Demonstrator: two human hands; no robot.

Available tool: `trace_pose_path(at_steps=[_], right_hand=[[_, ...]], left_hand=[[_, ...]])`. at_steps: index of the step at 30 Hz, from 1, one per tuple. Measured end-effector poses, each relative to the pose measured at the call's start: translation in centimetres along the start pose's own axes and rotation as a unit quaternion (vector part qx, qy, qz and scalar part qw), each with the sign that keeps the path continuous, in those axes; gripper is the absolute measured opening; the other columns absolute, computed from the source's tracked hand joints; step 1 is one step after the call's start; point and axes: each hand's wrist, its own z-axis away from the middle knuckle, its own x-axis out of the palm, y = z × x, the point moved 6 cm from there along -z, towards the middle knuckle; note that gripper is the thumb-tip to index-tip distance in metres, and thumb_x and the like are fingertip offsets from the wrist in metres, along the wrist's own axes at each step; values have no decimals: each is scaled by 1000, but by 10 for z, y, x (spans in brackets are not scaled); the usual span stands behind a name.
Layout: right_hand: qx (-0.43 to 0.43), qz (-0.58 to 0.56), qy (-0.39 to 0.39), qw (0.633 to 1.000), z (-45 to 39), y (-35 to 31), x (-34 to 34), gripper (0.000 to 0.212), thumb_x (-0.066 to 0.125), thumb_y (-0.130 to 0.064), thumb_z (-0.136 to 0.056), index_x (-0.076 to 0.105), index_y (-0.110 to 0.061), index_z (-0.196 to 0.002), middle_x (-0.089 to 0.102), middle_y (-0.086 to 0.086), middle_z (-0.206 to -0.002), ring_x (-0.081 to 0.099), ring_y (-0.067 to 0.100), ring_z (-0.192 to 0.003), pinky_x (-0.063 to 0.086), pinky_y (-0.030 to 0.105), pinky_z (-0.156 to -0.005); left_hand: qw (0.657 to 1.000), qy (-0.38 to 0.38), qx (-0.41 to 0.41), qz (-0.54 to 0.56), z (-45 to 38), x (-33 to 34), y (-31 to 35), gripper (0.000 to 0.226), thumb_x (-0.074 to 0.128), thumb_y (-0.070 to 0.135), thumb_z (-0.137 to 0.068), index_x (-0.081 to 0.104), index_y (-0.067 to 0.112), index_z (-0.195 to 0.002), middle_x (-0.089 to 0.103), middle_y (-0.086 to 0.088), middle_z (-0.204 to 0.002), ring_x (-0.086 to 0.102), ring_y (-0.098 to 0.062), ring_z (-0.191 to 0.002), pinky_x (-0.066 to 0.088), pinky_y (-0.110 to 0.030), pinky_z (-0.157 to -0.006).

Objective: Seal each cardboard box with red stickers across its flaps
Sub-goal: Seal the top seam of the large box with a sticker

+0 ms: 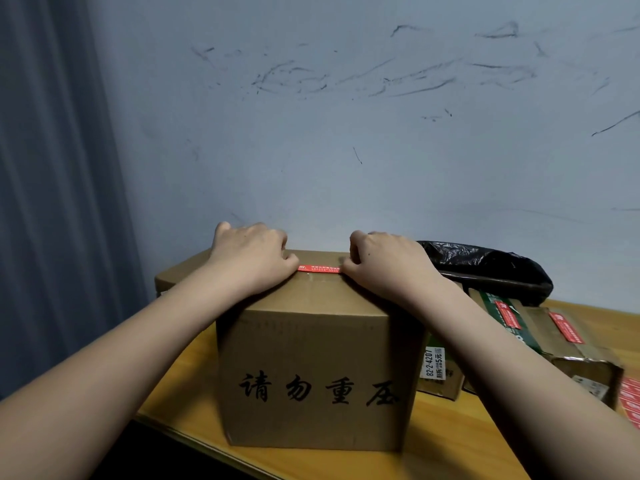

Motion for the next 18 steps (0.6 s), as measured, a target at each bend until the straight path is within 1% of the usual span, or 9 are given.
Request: trace_pose_path(at_steps=[2, 4, 6, 7, 9, 11, 13, 15, 18], right_hand=[[4, -8, 7, 1000, 1, 3, -1, 19, 44, -31, -94, 53, -15, -100, 61, 3, -98, 54, 27, -85, 34, 32, -66], [4, -16, 18, 1000, 4, 5, -3, 18, 44, -27, -94, 54, -17, -105, 61, 3, -102, 57, 27, -92, 34, 32, -67], [-5, -29, 39, 999, 8, 6, -6, 21, 42, -23, -96, 56, -19, -110, 59, 3, -110, 56, 26, -99, 36, 33, -70], [-13, -45, 48, 998, 10, 6, -7, 25, 40, -21, -97, 57, -20, -114, 58, 3, -115, 55, 26, -104, 39, 34, -75], [-43, -83, 35, 995, 16, 0, -6, 35, 37, -24, -98, 56, -20, -127, 54, 3, -128, 51, 24, -117, 41, 36, -92], [-83, -84, -28, 993, 26, -14, 0, 47, 31, -34, -98, 44, -19, -140, 44, 2, -145, 41, 20, -132, 32, 38, -109], [-110, -76, -95, 986, 38, -26, 7, 54, 27, -38, -98, 30, -18, -149, 28, 1, -157, 23, 15, -144, 17, 34, -118], [-117, -81, -128, 981, 46, -32, 8, 55, 28, -35, -100, 20, -19, -152, 17, 0, -161, 12, 12, -147, 8, 29, -118], [-117, -81, -139, 980, 48, -33, 6, 56, 27, -35, -100, 16, -19, -154, 15, 1, -161, 12, 13, -147, 7, 26, -117]], left_hand=[[1000, 8, 3, 21, 1, -2, -3, 24, 40, 40, -92, 45, 26, -73, 56, 5, -80, 55, -17, -79, 35, -37, -82], [999, 26, 8, 42, 4, -4, -5, 16, 43, 36, -93, 50, 26, -82, 59, 7, -87, 56, -16, -86, 33, -36, -80], [995, 63, 21, 75, 8, -8, -5, 14, 43, 31, -95, 56, 28, -99, 61, 6, -103, 57, -17, -99, 35, -38, -87], [992, 81, 34, 95, 12, -11, -3, 21, 41, 28, -96, 57, 27, -110, 61, 6, -113, 56, -17, -107, 35, -39, -93], [987, 86, 70, 120, 22, -13, 6, 36, 36, 26, -98, 50, 26, -131, 54, 6, -132, 47, -14, -124, 28, -38, -106], [986, 51, 116, 109, 34, -7, 19, 44, 32, 29, -99, 37, 24, -143, 41, 6, -147, 33, -10, -137, 12, -33, -116], [985, 3, 150, 86, 42, 4, 28, 50, 28, 33, -100, 26, 23, -149, 28, 7, -155, 20, -6, -143, 2, -29, -118], [984, -34, 157, 79, 46, 11, 30, 54, 20, 37, -99, 19, 23, -151, 20, 8, -158, 13, -5, -145, -1, -27, -118], [981, -66, 159, 89, 46, 13, 31, 52, 19, 34, -101, 18, 24, -152, 16, 9, -159, 10, -3, -145, 0, -25, -119]])
